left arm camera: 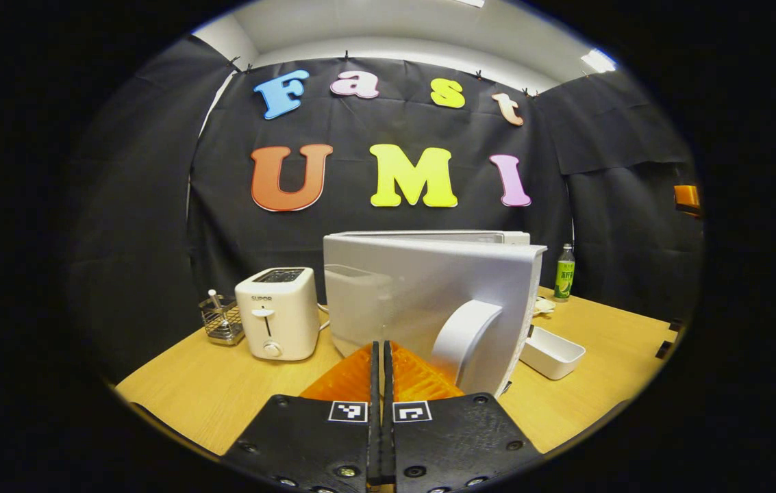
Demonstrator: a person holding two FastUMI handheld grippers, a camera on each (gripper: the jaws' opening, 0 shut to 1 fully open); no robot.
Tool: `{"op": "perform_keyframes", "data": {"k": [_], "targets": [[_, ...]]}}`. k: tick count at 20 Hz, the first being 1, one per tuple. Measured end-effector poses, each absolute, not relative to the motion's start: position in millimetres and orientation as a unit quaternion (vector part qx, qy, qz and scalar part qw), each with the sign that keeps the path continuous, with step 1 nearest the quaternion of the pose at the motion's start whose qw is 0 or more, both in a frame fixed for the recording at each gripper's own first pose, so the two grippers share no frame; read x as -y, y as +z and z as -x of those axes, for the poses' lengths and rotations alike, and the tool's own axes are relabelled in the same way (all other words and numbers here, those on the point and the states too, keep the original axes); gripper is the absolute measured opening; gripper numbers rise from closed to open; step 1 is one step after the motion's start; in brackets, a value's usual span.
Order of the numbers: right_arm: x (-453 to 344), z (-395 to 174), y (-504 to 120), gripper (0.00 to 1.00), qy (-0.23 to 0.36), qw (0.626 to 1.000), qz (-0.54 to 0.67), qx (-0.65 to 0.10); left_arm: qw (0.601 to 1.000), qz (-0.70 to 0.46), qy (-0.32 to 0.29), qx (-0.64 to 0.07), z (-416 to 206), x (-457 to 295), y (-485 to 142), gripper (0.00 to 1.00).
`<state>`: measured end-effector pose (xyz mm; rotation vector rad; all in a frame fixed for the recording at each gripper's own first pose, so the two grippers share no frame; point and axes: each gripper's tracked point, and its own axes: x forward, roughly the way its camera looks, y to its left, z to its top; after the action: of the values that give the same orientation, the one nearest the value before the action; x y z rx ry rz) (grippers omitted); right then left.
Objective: Open the microwave oven with the left hand, put the food in, and close the microwave oven.
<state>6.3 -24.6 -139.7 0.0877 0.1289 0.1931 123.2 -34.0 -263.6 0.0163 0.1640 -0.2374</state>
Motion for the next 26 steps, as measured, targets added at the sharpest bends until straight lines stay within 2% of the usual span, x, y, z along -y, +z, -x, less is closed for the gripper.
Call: {"op": "perform_keyframes", "data": {"k": [1, 2, 3, 4, 5, 6, 9, 10, 11, 12, 13, 14, 15, 19, 20, 21, 22, 24, 25, 26], "targets": [[28.5, -8.7, -140.3, 1.00, 0.094, 0.993, -0.044, -0.064, 0.989, -0.008, -0.123, -0.081, -127.9, 42.7, -264.6, 0.00], [32.3, -11.1, -145.2, 1.00, 0.093, 0.993, -0.044, -0.065, 0.988, -0.007, -0.129, -0.081, -131.8, 52.1, -265.2, 0.00], [34.2, -13.7, -147.8, 0.92, 0.092, 0.993, -0.044, -0.067, 0.988, -0.005, -0.134, -0.081, -137.3, 60.4, -265.6, 0.00], [36.2, -15.3, -150.9, 0.92, 0.093, 0.992, -0.045, -0.069, 0.987, -0.005, -0.139, -0.083, -140.9, 68.4, -267.0, 0.00], [37.7, -17.1, -153.6, 1.00, 0.094, 0.992, -0.045, -0.073, 0.986, -0.006, -0.144, -0.084, -146.3, 77.2, -268.0, 0.00], [40.5, -19.7, -157.1, 0.92, 0.094, 0.992, -0.046, -0.076, 0.985, -0.006, -0.150, -0.086, -150.6, 84.9, -268.0, 0.00], [49.9, -28.4, -167.4, 0.92, 0.091, 0.991, -0.046, -0.086, 0.983, -0.008, -0.162, -0.089, -163.0, 106.6, -271.8, 0.00], [52.4, -32.1, -170.8, 1.00, 0.089, 0.991, -0.045, -0.090, 0.982, -0.008, -0.164, -0.090, -166.4, 113.1, -272.6, 0.00], [55.4, -35.7, -173.9, 0.92, 0.086, 0.991, -0.045, -0.094, 0.983, -0.009, -0.164, -0.088, -170.2, 117.8, -272.0, 0.00], [57.3, -38.7, -177.5, 0.92, 0.085, 0.991, -0.043, -0.097, 0.982, -0.007, -0.166, -0.088, -176.2, 125.1, -273.3, 0.00], [58.9, -41.9, -180.4, 1.00, 0.084, 0.991, -0.042, -0.100, 0.982, -0.003, -0.168, -0.090, -180.8, 131.7, -274.0, 0.00], [60.4, -45.3, -182.7, 1.00, 0.085, 0.990, -0.041, -0.102, 0.981, 0.001, -0.170, -0.092, -184.9, 137.4, -274.8, 0.00], [61.6, -48.8, -184.3, 0.92, 0.086, 0.990, -0.042, -0.103, 0.981, 0.001, -0.171, -0.093, -190.2, 142.5, -275.5, 0.00], [65.8, -62.4, -195.0, 0.92, 0.085, 0.989, -0.047, -0.113, 0.981, 0.000, -0.169, -0.099, -209.4, 156.0, -280.9, 0.00], [68.7, -67.7, -198.9, 1.00, 0.085, 0.988, -0.047, -0.116, 0.981, 0.001, -0.169, -0.100, -214.9, 160.1, -282.9, 0.00], [70.0, -71.3, -201.5, 1.00, 0.085, 0.988, -0.048, -0.120, 0.981, 0.003, -0.169, -0.101, -221.7, 163.9, -284.3, 0.00], [70.9, -76.4, -204.8, 0.92, 0.084, 0.988, -0.047, -0.123, 0.981, 0.006, -0.168, -0.102, -226.1, 167.7, -284.8, 0.00], [72.3, -85.6, -210.5, 0.92, 0.082, 0.987, -0.045, -0.130, 0.981, 0.009, -0.166, -0.103, -237.9, 174.9, -284.8, 0.00], [70.9, -89.8, -210.7, 1.00, 0.086, 0.987, -0.045, -0.130, 0.981, 0.010, -0.165, -0.103, -243.9, 178.1, -285.6, 0.00], [68.3, -93.8, -213.1, 1.00, 0.091, 0.986, -0.046, -0.130, 0.981, 0.012, -0.164, -0.103, -249.8, 181.5, -286.1, 0.00]]}}
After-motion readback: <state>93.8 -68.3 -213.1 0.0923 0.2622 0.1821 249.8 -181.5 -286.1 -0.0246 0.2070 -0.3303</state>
